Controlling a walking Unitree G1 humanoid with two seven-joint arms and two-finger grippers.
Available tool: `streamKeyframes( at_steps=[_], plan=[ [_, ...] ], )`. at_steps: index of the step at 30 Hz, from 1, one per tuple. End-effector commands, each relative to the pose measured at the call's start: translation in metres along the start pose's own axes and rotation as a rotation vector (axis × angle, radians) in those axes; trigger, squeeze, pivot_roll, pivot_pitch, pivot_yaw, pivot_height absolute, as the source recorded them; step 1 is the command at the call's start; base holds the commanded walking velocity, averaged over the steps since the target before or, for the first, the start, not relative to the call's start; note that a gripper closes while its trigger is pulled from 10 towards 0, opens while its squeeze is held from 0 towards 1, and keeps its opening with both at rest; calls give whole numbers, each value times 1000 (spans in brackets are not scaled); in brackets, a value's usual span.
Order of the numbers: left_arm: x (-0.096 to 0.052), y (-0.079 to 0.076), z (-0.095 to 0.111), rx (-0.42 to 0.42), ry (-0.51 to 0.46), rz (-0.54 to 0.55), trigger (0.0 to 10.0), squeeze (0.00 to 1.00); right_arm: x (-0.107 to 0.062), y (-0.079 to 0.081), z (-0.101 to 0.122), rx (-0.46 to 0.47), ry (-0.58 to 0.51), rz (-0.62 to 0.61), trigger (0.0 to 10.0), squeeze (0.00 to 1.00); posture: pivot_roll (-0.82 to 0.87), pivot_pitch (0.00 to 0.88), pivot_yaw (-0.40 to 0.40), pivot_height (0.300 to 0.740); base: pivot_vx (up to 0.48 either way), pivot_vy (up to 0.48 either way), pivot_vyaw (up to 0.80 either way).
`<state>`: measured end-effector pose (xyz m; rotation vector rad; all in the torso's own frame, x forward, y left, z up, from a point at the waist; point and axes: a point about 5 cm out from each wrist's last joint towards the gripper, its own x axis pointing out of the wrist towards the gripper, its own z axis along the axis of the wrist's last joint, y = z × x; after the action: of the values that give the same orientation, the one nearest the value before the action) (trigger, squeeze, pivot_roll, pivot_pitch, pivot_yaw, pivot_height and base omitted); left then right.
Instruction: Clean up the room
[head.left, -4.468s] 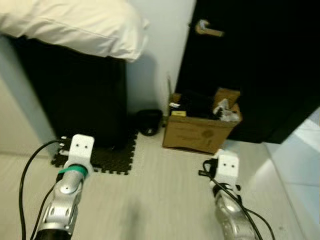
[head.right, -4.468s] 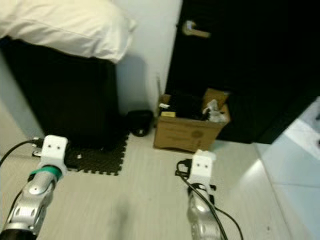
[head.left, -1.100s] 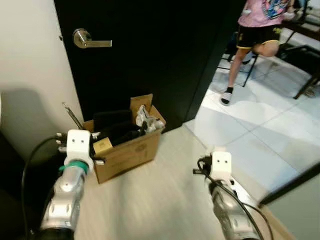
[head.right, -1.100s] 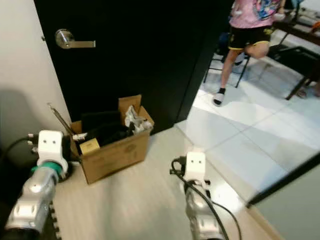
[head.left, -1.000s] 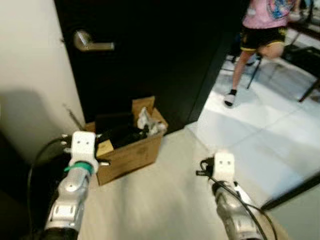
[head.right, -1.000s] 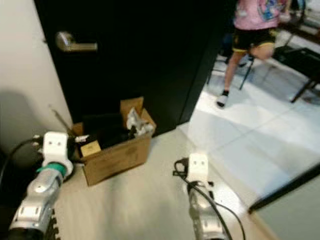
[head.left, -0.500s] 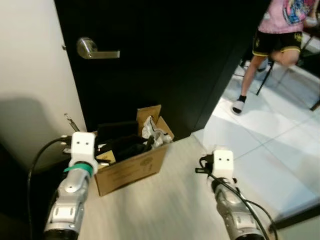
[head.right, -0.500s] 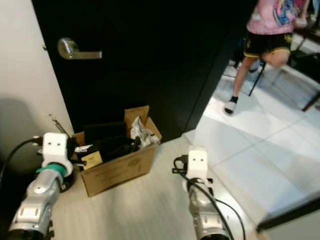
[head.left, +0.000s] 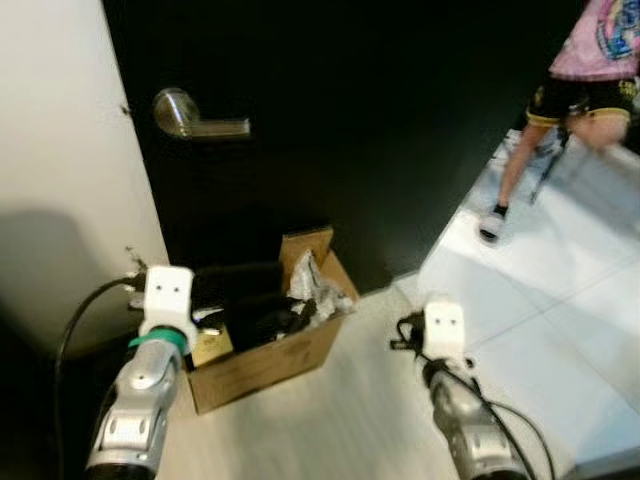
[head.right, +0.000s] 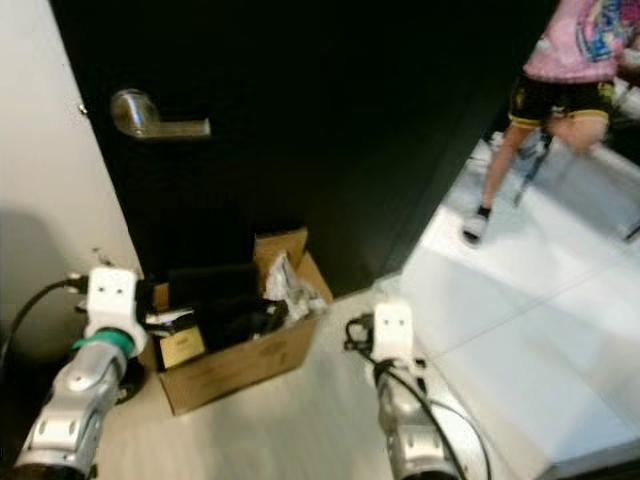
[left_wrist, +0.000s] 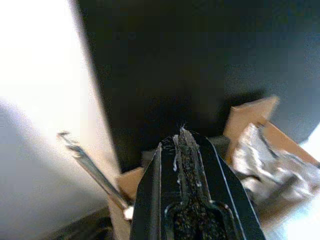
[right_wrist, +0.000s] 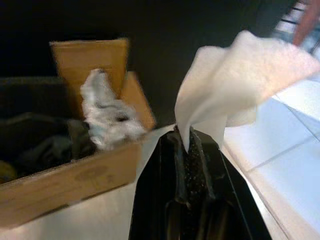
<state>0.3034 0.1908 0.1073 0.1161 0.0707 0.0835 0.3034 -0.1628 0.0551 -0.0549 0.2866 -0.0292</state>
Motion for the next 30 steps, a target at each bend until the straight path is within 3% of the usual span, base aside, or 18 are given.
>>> streamKeyframes(
  at_steps=[1,17,24,30],
  plan=[
    [-1,5,-3,4,19,13,10000,0,0,10,-3,-17,24,46,10000,0,125,81,-72,740,326,0,800],
    [-2,11,0,32,12,30,10000,0,3,25,-1,-50,41,183,10000,0,133,109,-96,740,316,0,800],
    [-4,18,1,80,9,43,10000,0,5,32,1,-64,48,250,10000,0,129,121,-112,740,0,0,0],
    [-3,20,7,156,-36,-27,10000,0,8,29,1,-106,49,261,10000,0,126,126,-122,740,0,0,0]
  ],
)
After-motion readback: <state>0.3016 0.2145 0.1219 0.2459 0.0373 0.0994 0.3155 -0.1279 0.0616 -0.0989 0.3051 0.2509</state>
